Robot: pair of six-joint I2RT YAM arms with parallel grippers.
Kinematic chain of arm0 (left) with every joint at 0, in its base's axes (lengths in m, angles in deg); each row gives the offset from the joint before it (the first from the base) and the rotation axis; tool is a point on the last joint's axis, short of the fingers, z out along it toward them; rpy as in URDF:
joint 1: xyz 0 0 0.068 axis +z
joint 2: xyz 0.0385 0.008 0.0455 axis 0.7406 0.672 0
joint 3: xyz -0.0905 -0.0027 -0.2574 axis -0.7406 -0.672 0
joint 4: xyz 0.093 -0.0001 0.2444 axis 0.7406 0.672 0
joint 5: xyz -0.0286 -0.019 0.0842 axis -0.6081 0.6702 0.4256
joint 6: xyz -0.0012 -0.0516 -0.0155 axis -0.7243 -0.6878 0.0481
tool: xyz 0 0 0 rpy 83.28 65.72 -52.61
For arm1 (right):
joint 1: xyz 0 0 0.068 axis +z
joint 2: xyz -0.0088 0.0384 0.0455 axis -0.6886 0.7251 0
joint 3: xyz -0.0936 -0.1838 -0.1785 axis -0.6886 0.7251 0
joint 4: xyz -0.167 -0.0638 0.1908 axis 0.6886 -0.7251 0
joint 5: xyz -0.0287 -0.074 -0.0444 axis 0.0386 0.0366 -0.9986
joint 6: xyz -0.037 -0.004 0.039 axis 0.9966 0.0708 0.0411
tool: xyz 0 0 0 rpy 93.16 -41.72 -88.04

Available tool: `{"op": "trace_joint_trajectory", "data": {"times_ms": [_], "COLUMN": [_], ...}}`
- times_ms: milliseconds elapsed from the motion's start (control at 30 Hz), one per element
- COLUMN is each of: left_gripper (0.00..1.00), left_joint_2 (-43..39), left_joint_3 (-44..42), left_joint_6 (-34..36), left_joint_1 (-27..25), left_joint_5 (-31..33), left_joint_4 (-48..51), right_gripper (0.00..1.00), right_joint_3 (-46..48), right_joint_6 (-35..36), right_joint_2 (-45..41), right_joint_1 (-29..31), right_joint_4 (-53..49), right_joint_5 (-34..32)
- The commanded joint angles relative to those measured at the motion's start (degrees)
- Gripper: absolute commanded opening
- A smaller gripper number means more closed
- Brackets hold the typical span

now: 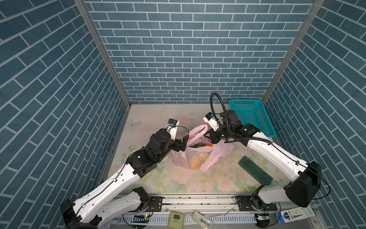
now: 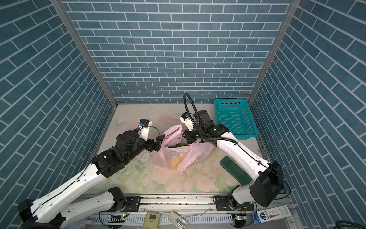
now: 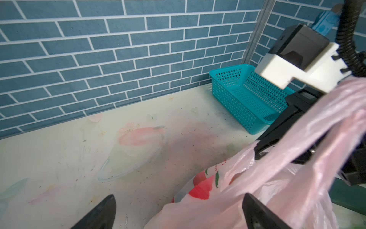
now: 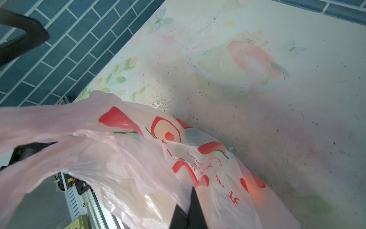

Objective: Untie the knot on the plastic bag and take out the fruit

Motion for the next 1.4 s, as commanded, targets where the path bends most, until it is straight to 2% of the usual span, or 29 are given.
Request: {"op": "trace_joint_trajectory", "data": {"times_ms": [0, 167, 267, 467, 667, 833, 933, 1033, 1167, 1367], "left_gripper": [1.0, 1.0, 1.0, 1.0, 1.0, 1.0, 1.0, 1.0, 1.0, 1.0], "left_joint_2": [2.1, 7.6, 8.1, 6.6, 5.3, -4.0, -11.3, -15.0, -13.4, -5.6], "left_joint_3": [0.0, -2.5, -6.0, -11.2, -12.6, -13.2, -13.2, -11.0, -5.1, 2.5], "left_joint_6": [-1.2, -3.8, -5.7, -7.6, -9.8, -7.8, -6.4, -4.9, -3.0, -2.3], "left_joint_1": [0.3, -0.1, -0.7, -0.5, 0.0, -0.1, -0.1, -0.1, -0.1, -0.1], "left_joint_5": [-4.4, -10.0, -6.0, 7.7, 12.8, 5.2, 2.6, -0.5, -6.2, -7.5], "left_joint_4": [-2.6, -1.5, 0.7, 9.9, 16.7, 14.1, 13.9, 15.4, 17.9, 14.4], "right_gripper": [0.0, 0.0, 0.0, 0.0, 0.0, 0.0, 0.0, 0.0, 0.0, 0.0], "right_joint_3": [-3.5, -3.2, -3.1, -2.1, -1.5, -2.1, -1.7, -1.4, -1.9, -2.7], "right_joint_6": [-1.1, -1.2, -1.1, -0.6, 0.5, 0.9, 1.1, 1.3, 1.3, 1.2], "right_joint_2": [-1.0, -1.6, -2.0, -3.6, -3.5, -2.4, -2.0, -1.7, -1.3, -1.6], "right_joint_1": [0.2, 0.2, 0.1, -0.5, -1.7, -2.0, -2.0, -2.0, -2.0, -1.9], "right_joint_4": [-0.2, -0.3, -0.2, -0.2, -0.6, -0.7, -0.5, -0.2, 0.3, 0.7], "right_joint_5": [-0.2, -2.1, -3.1, -3.9, -3.6, -2.0, -1.8, -1.5, -0.7, 0.5]}}
